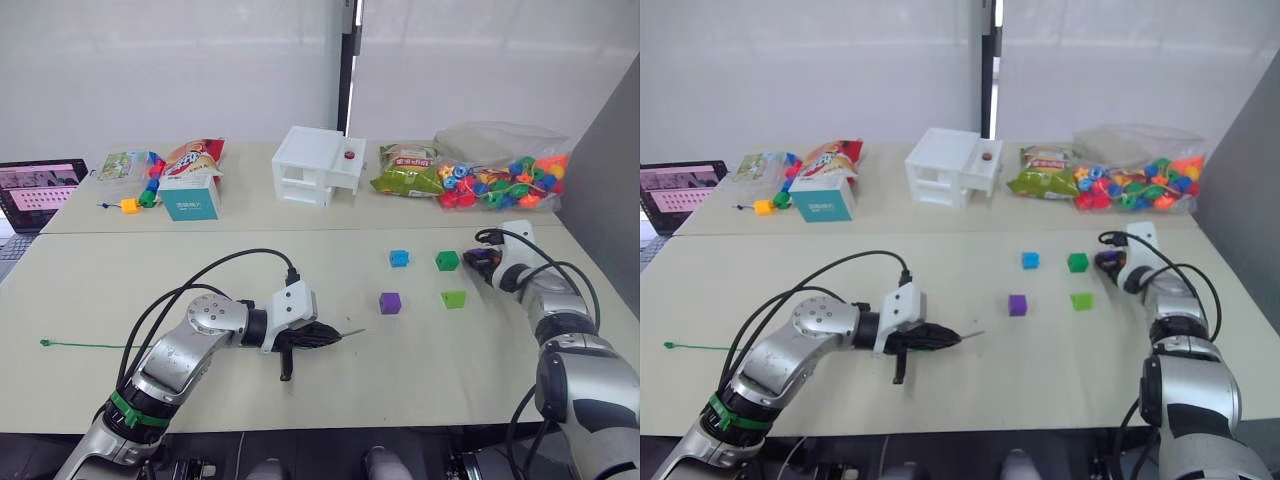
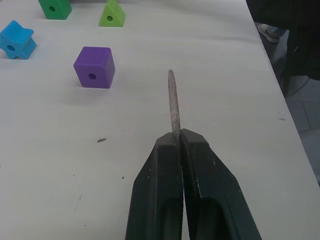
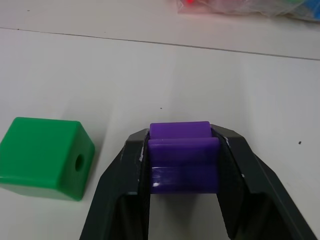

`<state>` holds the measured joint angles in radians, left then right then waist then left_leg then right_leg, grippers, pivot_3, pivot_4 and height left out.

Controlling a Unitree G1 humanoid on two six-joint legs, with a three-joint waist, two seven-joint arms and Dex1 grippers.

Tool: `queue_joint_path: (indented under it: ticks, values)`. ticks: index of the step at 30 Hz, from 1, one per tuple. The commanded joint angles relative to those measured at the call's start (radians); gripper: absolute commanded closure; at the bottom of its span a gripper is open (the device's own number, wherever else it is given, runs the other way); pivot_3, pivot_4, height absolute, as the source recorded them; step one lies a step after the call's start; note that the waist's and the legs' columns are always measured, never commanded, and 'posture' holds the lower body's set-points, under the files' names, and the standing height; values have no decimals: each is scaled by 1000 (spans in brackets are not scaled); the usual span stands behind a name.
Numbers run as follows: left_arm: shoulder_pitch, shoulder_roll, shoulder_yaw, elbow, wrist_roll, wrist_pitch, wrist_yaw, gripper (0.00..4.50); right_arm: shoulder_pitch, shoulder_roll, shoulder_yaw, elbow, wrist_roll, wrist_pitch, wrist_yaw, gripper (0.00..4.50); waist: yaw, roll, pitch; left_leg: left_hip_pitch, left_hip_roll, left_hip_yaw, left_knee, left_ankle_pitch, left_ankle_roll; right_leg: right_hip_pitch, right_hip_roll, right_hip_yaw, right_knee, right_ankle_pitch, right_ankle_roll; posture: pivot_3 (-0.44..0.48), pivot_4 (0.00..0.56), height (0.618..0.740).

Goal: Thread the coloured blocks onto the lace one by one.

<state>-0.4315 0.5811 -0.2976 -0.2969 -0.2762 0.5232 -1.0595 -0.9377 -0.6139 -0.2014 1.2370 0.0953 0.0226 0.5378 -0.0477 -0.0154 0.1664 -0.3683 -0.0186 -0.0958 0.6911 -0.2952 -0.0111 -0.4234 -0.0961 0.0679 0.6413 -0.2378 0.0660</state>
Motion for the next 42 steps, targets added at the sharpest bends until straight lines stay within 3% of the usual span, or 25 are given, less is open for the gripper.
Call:
queue_joint_path:
  ticks: [1,6,9,11,15,18,21,24,26,30,37,42]
  values:
    - [-18,-2,-1,-20,-3,-11,3,4500,-26,-27,-34,-24,26,-16,0,3313,-1,0,0,0,0,0,0,0,0,0,0,0,0,0,0,0,150,740]
    - [-28,-7,-18,-6,-8,-22,-23,4500,-32,-89,-70,-131,55,17,28,3313,1,1,1,0,0,0,0,0,0,0,0,0,0,0,0,0,150,740]
    - [-46,-16,-33,25,0,-37,-36,4500,24,-110,-105,-310,123,112,80,3313,2,1,1,0,0,0,0,0,0,0,0,0,0,0,0,0,150,740]
    - [-58,-28,-44,49,1,-57,-47,4500,97,-122,-100,-481,149,202,112,3313,2,1,1,0,0,0,0,0,0,0,0,0,0,0,0,0,150,740]
    - [-94,-71,-90,114,13,-83,-69,4500,365,-94,-191,-1075,305,530,11,3313,11,1,0,-1,0,-2,0,0,1,0,0,-1,3,0,0,0,150,740]
    - [-115,-96,-105,158,29,-111,-69,4500,526,-31,-235,-1392,389,694,-84,3313,14,2,0,-3,0,-2,1,0,1,-1,0,-1,6,0,0,0,150,740]
    - [-157,-127,-120,217,50,-132,-73,4500,710,104,-239,-1707,434,783,-222,3313,18,2,0,-2,-1,-2,2,0,1,-1,0,-1,3,0,1,0,150,740]
    - [-176,-143,-137,250,61,-146,-95,4500,875,220,-185,-1897,418,799,-313,3313,24,2,0,-1,0,-3,1,0,1,-1,1,-1,3,0,1,0,150,740]
    - [-180,-147,-146,261,65,-155,-110,4500,983,302,-143,-1971,398,784,-366,3313,25,2,0,-1,-1,-2,2,0,1,-1,1,-1,2,0,1,0,150,740]
    - [-186,-144,-146,277,74,-168,-130,4500,1120,352,-30,-2015,328,734,-400,3313,27,2,0,-1,-1,-2,2,0,0,0,0,0,2,0,1,0,150,740]
    - [-174,-118,-136,270,83,-167,-150,4500,1215,391,83,-1922,218,599,-410,3313,25,2,0,0,-1,-2,2,0,0,0,1,0,2,0,1,0,150,740]
    - [-153,-101,-131,244,82,-155,-140,4500,1249,428,73,-1906,238,567,-405,3313,26,2,0,1,-1,-2,2,0,0,0,1,0,2,0,1,0,150,740]
